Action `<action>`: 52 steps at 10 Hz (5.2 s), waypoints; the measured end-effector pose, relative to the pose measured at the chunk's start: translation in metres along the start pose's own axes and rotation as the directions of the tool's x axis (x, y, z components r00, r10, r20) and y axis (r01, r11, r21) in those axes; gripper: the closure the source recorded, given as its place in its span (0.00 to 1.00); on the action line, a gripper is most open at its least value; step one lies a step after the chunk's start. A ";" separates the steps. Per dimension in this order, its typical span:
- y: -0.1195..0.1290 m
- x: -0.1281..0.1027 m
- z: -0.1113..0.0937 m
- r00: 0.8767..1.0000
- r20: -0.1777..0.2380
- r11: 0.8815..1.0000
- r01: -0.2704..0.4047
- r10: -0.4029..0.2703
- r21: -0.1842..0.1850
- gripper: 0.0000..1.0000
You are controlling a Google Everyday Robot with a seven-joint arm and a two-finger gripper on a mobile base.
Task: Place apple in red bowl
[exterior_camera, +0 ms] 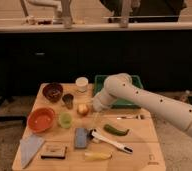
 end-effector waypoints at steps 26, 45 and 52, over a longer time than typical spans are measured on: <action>-0.098 0.004 0.092 0.971 0.227 0.997 0.059 -0.068 0.046 0.20; -0.098 0.003 0.083 0.973 0.202 0.993 0.114 -0.115 0.018 1.00; -0.097 -0.044 0.035 0.953 0.208 0.974 0.206 -0.221 0.089 1.00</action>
